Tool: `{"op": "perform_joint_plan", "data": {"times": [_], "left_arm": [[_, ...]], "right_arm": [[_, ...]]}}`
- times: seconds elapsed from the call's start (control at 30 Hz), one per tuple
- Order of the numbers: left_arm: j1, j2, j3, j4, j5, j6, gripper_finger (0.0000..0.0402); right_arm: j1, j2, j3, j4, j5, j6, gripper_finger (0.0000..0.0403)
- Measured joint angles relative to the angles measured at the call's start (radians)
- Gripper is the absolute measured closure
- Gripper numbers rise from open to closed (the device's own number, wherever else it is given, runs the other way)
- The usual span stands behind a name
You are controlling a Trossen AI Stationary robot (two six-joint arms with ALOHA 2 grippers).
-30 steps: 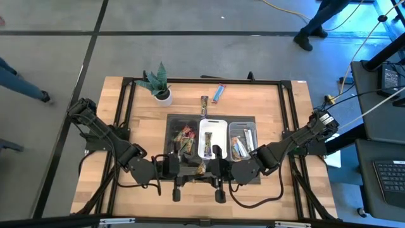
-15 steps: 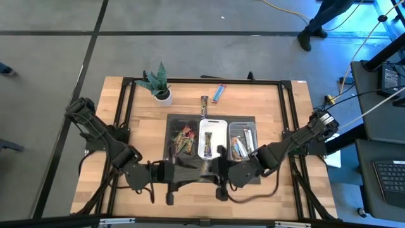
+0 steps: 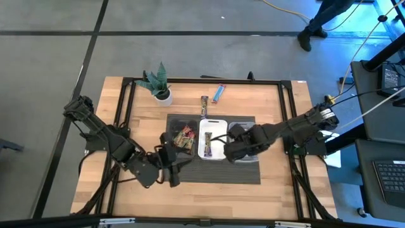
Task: Pick and place Granola Bars by type
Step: Put the yellow granola bar into the transparent bin
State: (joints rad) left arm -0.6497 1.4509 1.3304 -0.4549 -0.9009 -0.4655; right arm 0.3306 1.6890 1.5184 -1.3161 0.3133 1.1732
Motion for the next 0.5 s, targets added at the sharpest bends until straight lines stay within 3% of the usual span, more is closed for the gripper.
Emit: {"op": "perform_joint_plan", "data": {"times": [0.17, 0.4, 0.5], "left_arm": [[0.03, 0.0, 0.0, 0.002, 0.012, 0.161, 0.023], [0.094, -0.001, 0.0, -0.014, 0.013, 0.146, 0.0228], [0.172, -0.003, 0.0, -0.036, 0.092, 0.113, 0.023]], "right_arm": [[-0.054, 0.001, -0.114, 0.068, -0.082, -0.002, 0.0316], [-0.102, 0.001, -0.261, 0.117, -0.159, -0.003, 0.0316], [-0.115, 0.001, -0.297, 0.124, -0.161, -0.003, 0.0316]]}}
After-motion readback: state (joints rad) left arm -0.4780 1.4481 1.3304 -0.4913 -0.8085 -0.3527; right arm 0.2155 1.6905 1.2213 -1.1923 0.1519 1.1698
